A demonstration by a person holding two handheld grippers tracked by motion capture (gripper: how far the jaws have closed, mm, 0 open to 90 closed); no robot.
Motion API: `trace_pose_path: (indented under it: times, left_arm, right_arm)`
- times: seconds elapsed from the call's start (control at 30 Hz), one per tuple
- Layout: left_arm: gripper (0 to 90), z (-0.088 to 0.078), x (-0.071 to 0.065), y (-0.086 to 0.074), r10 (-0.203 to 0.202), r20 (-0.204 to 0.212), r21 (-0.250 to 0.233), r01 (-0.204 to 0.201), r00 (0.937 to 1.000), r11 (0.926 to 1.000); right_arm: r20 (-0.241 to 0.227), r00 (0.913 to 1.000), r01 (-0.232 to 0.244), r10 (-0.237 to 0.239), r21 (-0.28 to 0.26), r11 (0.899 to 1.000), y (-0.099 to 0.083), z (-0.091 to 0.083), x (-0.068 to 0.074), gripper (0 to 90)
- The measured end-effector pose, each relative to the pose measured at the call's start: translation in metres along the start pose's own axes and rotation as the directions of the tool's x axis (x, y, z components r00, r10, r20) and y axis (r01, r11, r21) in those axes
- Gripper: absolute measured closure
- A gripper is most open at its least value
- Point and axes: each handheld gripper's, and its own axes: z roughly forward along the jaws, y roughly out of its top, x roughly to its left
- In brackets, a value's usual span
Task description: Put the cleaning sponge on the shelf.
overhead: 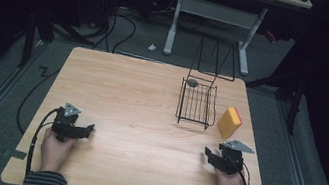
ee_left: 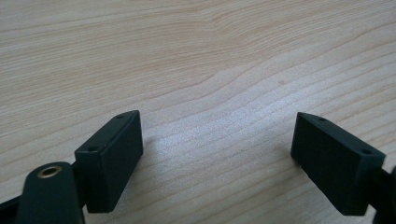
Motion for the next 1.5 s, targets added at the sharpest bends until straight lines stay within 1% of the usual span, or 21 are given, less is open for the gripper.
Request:
trace_pose_path:
  times: [0.1, 0.13, 0.27, 0.3, 0.37, 0.5, 0.63, 0.77, 0.83, 0.9, 0.93, 1.07, 1.17, 1.27, 1.4, 1.47, 1.5]
  left_arm:
    - [17.3, 0.0, 0.0, 0.0, 0.0, 0.0, 0.0, 0.0, 1.0, 1.0]
    - [17.2, 0.0, 0.0, 0.0, 0.0, 0.0, 0.0, 0.0, 1.0, 1.0]
    - [17.2, 0.0, 0.0, 0.0, 0.0, 0.0, 0.0, 0.0, 1.0, 1.0]
    - [17.2, 0.0, 0.0, 0.0, 0.0, 0.0, 0.0, 0.0, 1.0, 1.0]
    - [17.2, 0.0, 0.0, 0.0, 0.0, 0.0, 0.0, 0.0, 1.0, 1.0]
    - [17.2, 0.0, 0.0, 0.0, 0.0, 0.0, 0.0, 0.0, 1.0, 1.0]
    - [17.2, 0.0, 0.0, 0.0, 0.0, 0.0, 0.0, 0.0, 1.0, 1.0]
    - [17.3, 0.0, 0.0, 0.0, 0.0, 0.0, 0.0, 0.0, 1.0, 1.0]
    - [17.2, 0.0, 0.0, 0.0, 0.0, 0.0, 0.0, 0.0, 1.0, 1.0]
    - [17.2, 0.0, 0.0, 0.0, 0.0, 0.0, 0.0, 0.0, 1.0, 1.0]
    - [17.2, 0.0, 0.0, 0.0, 0.0, 0.0, 0.0, 0.0, 1.0, 1.0]
    - [17.2, 0.0, 0.0, 0.0, 0.0, 0.0, 0.0, 0.0, 1.0, 1.0]
    - [17.2, 0.0, 0.0, 0.0, 0.0, 0.0, 0.0, 0.0, 1.0, 1.0]
    - [17.2, 0.0, 0.0, 0.0, 0.0, 0.0, 0.0, 0.0, 1.0, 1.0]
    - [17.2, 0.0, 0.0, 0.0, 0.0, 0.0, 0.0, 0.0, 1.0, 1.0]
    - [17.2, 0.0, 0.0, 0.0, 0.0, 0.0, 0.0, 0.0, 1.0, 1.0]
    - [17.2, 0.0, 0.0, 0.0, 0.0, 0.0, 0.0, 0.0, 1.0, 1.0]
  right_arm:
    - [0.004, 1.0, -0.006, 0.006, -0.014, 1.0, -0.003, -0.005, -0.002, 38.0]
    - [0.003, 0.9998, -0.018, 0.018, -0.015, 1.0, -0.004, -0.007, -0.004, 38.2]
    - [0.008, 0.9998, -0.019, 0.019, -0.024, 1.0, -0.005, -0.012, -0.005, 38.4]
    - [0.01, 0.9999, -0.01, 0.01, -0.028, 1.0, -0.006, -0.013, -0.005, 38.4]
    - [0.01, 0.9996, -0.024, 0.025, -0.037, 0.999, -0.008, -0.018, -0.005, 38.6]
    - [0.014, 0.9995, -0.027, 0.028, -0.044, 0.999, -0.01, -0.023, -0.007, 38.5]
    - [0.028, 0.9989, -0.035, 0.037, -0.065, 0.997, -0.013, -0.03, -0.011, 38.6]
    - [0.033, 0.9981, -0.048, 0.051, -0.073, 0.996, -0.015, -0.033, -0.013, 38.6]
    - [0.044, 0.9974, -0.055, 0.058, -0.078, 0.995, -0.016, -0.036, -0.016, 38.6]
    - [0.046, 0.9974, -0.052, 0.056, -0.081, 0.995, -0.016, -0.037, -0.017, 38.6]
    - [0.052, 0.9964, -0.061, 0.066, -0.089, 0.994, -0.016, -0.039, -0.018, 38.6]
    - [0.064, 0.995, -0.07, 0.077, -0.104, 0.992, -0.016, -0.04, -0.022, 38.4]
    - [0.077, 0.9931, -0.079, 0.089, -0.123, 0.989, -0.015, -0.042, -0.026, 37.7]
    - [0.093, 0.9916, -0.076, 0.09, -0.142, 0.987, -0.013, -0.045, -0.03, 37.0]
    - [0.116, 0.9888, -0.072, 0.093, -0.177, 0.982, -0.006, -0.048, -0.037, 36.1]
    - [0.127, 0.9876, -0.068, 0.093, -0.188, 0.98, 0.001, -0.05, -0.042, 36.1]
    - [0.127, 0.9876, -0.068, 0.093, -0.188, 0.98, 0.001, -0.05, -0.042, 36.1]
